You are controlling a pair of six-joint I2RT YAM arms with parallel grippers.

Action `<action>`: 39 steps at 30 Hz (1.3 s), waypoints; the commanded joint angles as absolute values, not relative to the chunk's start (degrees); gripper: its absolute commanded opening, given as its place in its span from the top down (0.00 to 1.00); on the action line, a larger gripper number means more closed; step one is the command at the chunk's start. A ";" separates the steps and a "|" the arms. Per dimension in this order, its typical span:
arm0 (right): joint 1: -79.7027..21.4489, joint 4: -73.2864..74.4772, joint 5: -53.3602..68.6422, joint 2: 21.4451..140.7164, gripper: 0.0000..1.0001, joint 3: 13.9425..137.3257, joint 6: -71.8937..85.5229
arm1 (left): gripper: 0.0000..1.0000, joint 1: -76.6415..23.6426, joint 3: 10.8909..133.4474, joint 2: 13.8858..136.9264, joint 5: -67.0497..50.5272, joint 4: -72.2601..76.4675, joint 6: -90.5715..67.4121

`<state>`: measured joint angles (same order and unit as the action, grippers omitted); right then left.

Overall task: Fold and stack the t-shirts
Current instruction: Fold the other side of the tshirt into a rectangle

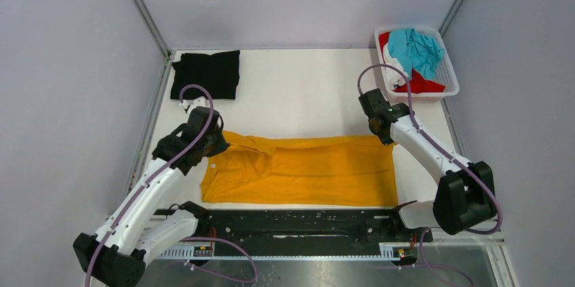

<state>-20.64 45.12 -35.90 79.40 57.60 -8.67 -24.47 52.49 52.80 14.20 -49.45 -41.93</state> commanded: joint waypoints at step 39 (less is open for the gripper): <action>-27.69 23.68 -25.13 45.04 0.01 40.06 24.54 | 0.01 -25.70 31.41 47.22 -4.70 -28.19 -52.40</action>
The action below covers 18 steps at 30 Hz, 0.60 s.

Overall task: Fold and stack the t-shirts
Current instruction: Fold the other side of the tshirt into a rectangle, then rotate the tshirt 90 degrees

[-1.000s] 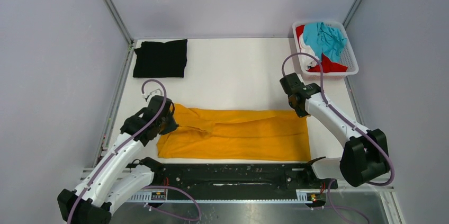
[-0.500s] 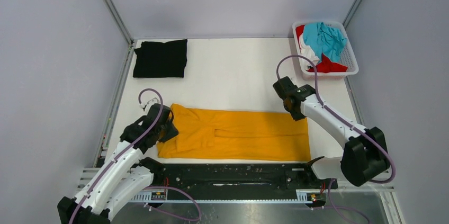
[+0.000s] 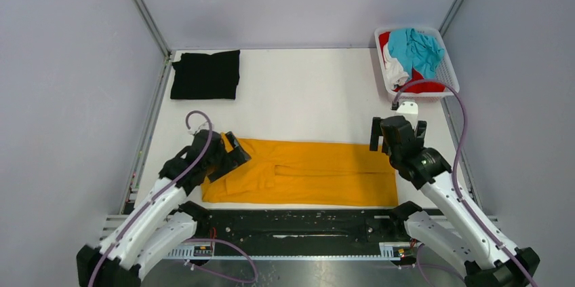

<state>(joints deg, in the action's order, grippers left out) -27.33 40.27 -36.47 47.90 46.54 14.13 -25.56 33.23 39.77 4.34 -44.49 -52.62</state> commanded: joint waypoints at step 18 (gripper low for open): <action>-27.68 18.36 -8.56 78.17 0.01 41.69 26.98 | 0.01 -20.98 50.06 97.48 -4.11 -1.59 -64.13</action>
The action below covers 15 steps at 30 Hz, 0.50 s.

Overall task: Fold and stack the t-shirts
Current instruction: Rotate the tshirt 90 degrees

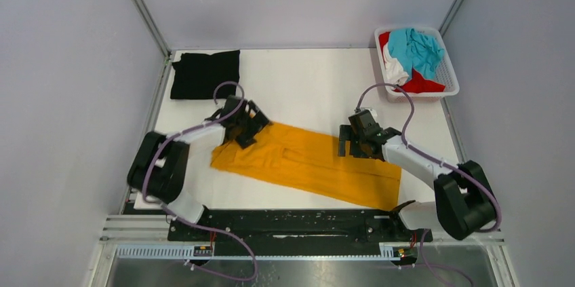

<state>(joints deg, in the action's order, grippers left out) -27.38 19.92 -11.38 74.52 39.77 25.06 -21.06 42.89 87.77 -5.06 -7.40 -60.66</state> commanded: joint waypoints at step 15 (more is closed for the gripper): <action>-35.17 4.47 20.95 84.20 0.01 38.81 34.94 | 0.01 -26.26 136.92 158.93 -22.05 -1.54 -76.19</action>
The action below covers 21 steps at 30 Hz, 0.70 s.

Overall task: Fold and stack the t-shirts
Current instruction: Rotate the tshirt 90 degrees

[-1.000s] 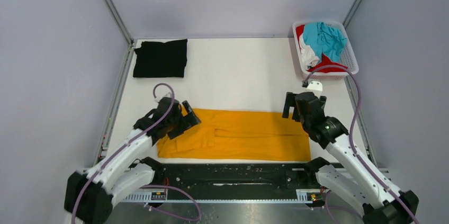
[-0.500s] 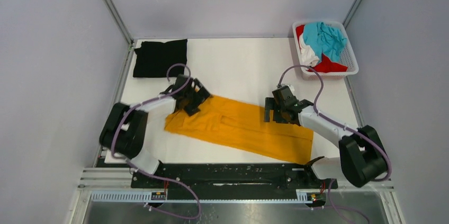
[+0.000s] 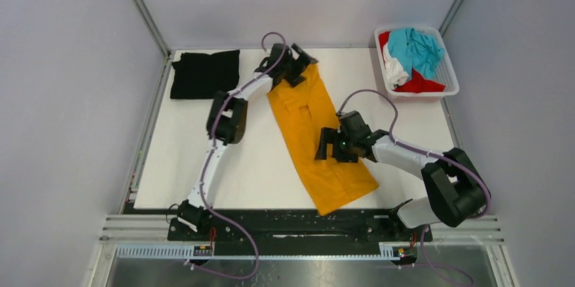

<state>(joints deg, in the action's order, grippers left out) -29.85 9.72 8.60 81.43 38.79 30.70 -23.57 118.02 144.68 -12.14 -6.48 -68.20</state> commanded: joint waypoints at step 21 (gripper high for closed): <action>-38.35 16.66 1.67 65.04 0.01 41.04 25.81 | 0.01 -26.48 123.81 132.16 -15.69 -5.16 -55.98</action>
<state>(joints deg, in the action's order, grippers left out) -38.46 10.37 10.46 69.43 41.08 28.05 -26.63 132.11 153.14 -16.01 -0.34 -68.69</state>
